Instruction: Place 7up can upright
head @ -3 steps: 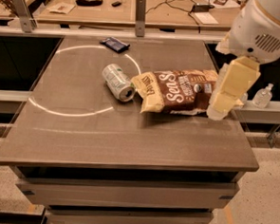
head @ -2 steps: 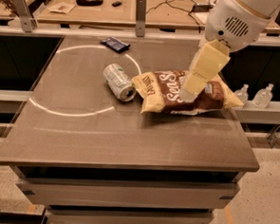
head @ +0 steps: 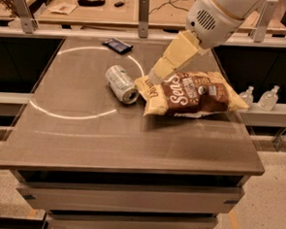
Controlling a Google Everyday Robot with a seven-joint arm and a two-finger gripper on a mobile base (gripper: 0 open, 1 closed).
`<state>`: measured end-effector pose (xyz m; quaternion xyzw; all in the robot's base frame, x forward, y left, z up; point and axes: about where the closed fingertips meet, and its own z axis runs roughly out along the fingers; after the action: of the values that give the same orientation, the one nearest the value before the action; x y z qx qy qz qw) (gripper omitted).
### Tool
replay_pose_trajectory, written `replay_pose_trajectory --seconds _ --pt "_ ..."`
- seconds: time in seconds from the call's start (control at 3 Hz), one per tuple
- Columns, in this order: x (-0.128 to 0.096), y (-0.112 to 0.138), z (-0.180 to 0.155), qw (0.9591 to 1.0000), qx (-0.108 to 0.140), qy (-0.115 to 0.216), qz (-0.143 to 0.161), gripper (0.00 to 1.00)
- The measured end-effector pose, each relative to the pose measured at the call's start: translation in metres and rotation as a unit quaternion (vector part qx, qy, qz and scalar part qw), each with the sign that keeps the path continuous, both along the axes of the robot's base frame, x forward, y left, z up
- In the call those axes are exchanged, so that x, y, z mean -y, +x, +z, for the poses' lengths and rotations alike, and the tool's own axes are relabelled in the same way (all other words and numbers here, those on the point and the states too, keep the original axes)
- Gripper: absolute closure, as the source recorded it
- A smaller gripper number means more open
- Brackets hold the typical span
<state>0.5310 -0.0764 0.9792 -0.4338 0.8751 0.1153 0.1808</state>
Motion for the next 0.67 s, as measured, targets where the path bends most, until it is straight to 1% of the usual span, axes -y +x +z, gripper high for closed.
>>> replay_pose_trajectory --seconds 0.33,0.67 --pt "-0.0109 0.0172 -0.0186 0.9978 -0.021 0.002 -0.063 0.00" --pt "-0.0109 0.0172 -0.0187 0.9978 -0.021 0.002 -0.063 0.00"
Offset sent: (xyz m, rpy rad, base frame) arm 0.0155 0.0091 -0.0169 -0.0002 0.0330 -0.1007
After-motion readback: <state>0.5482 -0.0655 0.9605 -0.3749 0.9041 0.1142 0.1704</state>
